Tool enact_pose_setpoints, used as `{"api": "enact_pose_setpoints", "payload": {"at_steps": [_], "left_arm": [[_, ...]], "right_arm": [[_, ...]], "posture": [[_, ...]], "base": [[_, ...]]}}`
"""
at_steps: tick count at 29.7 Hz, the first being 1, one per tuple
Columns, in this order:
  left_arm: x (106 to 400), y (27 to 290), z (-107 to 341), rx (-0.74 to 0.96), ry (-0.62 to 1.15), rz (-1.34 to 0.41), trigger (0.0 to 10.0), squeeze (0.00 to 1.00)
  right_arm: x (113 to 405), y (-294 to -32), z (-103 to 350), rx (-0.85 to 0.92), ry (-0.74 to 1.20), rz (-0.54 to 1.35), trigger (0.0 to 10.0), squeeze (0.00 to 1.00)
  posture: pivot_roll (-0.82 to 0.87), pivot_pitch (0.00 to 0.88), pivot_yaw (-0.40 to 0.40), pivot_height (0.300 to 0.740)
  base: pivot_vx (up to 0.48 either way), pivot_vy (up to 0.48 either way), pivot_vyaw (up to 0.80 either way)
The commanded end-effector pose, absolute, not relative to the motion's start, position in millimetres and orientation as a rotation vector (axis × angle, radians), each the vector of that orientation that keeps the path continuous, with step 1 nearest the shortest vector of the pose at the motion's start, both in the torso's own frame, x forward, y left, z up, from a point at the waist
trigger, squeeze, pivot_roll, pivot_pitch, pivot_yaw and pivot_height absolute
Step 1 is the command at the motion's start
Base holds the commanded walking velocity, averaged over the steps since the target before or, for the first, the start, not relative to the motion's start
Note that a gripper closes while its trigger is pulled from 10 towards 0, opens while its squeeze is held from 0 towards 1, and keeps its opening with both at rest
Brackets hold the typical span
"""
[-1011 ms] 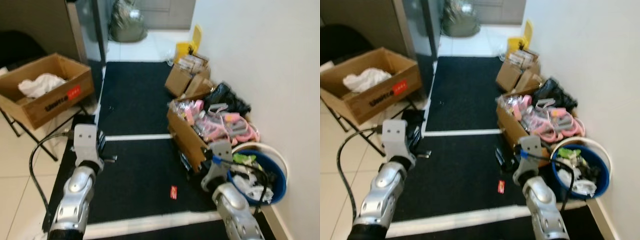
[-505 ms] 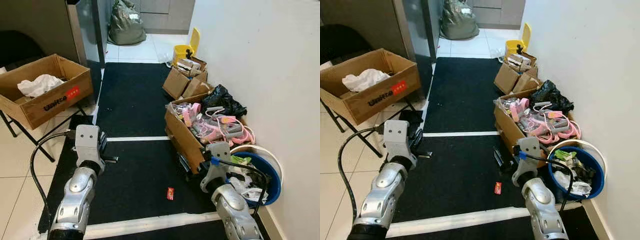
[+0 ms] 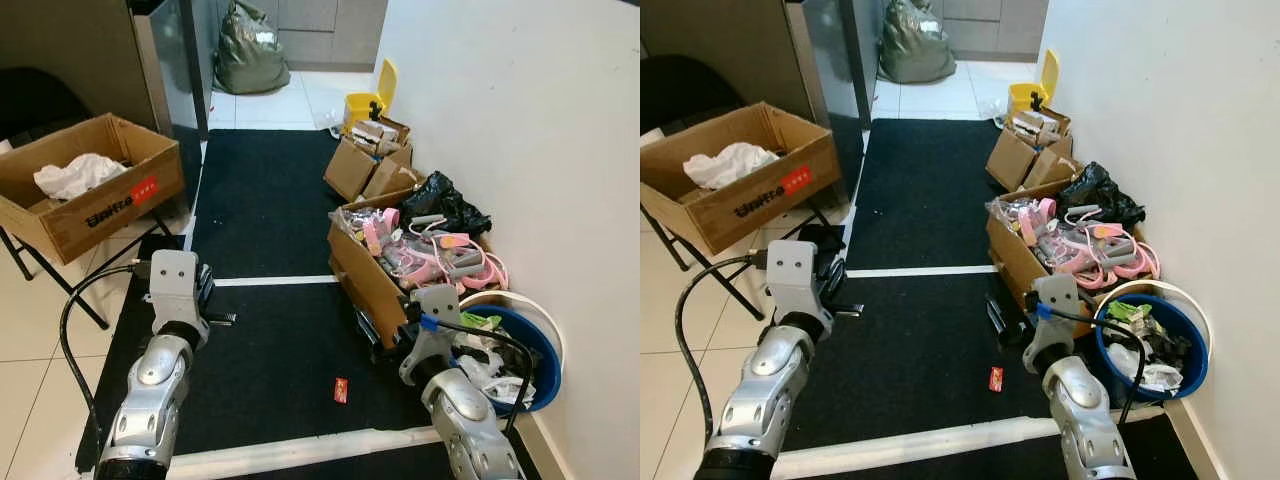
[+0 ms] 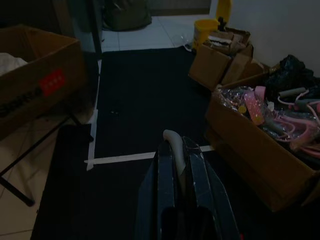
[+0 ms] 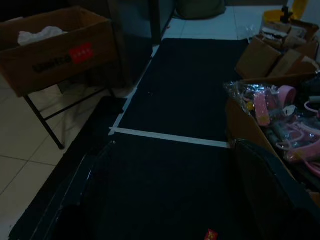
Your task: Picking trash to rubbish bin
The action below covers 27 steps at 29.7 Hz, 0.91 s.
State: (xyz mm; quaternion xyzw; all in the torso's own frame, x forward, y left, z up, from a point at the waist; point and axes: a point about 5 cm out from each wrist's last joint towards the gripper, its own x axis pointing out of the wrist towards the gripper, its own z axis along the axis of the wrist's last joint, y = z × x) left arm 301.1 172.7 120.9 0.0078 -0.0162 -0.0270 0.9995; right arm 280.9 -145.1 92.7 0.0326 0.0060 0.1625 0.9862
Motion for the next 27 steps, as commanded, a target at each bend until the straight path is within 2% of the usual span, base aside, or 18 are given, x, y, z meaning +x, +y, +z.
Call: {"api": "enact_pose_setpoints", "payload": {"at_steps": [1, 27], "left_arm": [[300.5, 172.2, 120.6, 0.022, -0.024, -0.063, 10.0, 0.0], [300.5, 172.5, 121.2, 0.026, -0.023, -0.063, 10.0, 0.0]], "right_arm": [[279.4, -147.1, 89.1, 0.063, 0.027, 0.32, 10.0, 0.0], [279.7, -146.7, 88.3, 0.052, 0.025, 0.315, 10.0, 0.0]], "posture": [[-0.02, 0.101, -0.038, 0.74], [-0.02, 0.102, -0.038, 0.74]], "base": [[0.259, 0.0, 0.0], [0.261, 0.0, 0.0]]}}
